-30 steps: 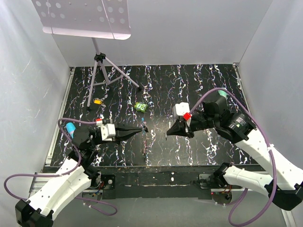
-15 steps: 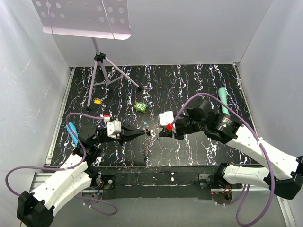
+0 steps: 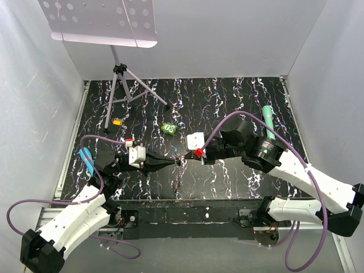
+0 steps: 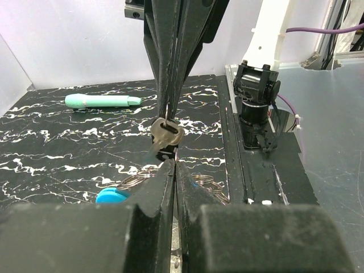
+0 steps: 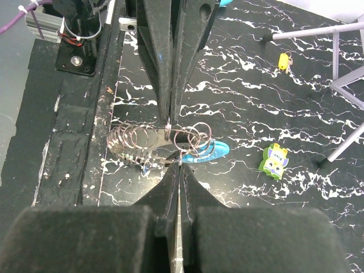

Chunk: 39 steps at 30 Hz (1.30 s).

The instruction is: Put the keys on the keyring

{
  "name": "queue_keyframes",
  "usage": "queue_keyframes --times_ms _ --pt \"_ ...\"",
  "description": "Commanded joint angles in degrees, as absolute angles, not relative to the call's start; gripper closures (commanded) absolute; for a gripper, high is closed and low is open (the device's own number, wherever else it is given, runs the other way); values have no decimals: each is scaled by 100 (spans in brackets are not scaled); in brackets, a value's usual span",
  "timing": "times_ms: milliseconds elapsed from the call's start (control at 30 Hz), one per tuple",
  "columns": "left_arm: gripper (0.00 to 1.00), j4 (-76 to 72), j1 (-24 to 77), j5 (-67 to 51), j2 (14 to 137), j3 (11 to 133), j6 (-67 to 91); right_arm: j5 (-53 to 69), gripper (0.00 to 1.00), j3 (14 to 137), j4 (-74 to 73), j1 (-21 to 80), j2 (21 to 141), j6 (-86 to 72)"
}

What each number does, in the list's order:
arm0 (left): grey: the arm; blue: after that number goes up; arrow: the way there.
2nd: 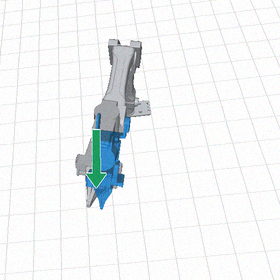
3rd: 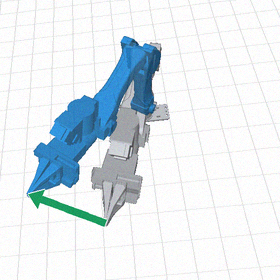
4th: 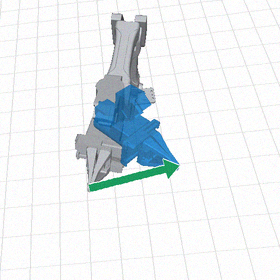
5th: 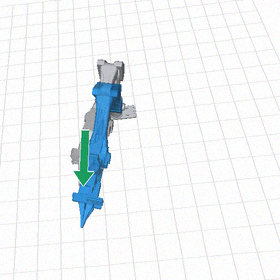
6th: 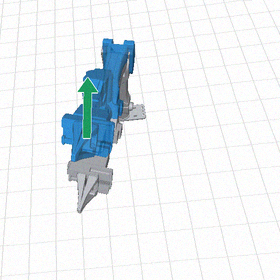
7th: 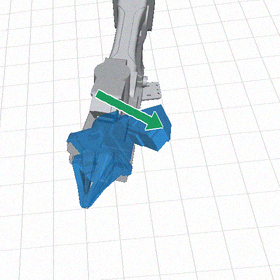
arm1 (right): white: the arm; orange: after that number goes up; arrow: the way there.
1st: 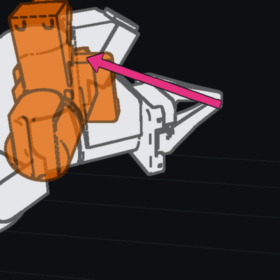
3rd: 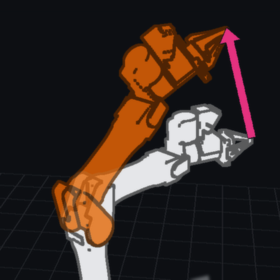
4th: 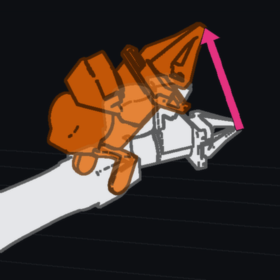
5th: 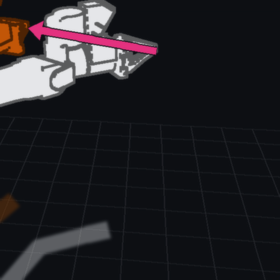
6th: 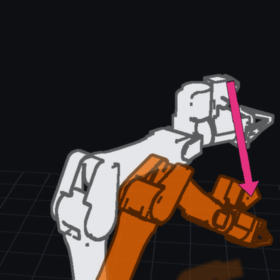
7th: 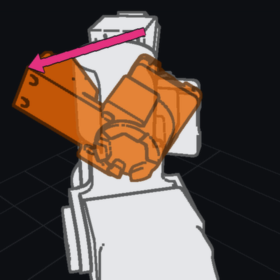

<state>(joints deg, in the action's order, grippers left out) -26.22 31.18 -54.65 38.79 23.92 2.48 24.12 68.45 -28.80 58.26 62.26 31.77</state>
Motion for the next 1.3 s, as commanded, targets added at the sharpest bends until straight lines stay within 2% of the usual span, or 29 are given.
queue_keyframes --times_ms 0,1267 --pt "100 -2936 3094 -5467 3797 2443 272 2400 99 6838 -2549 5924 6267 3094" --pt "100 -2787 3094 -5327 3700 2478 159 2382 99 6934 -2908 6038 6451 2883"
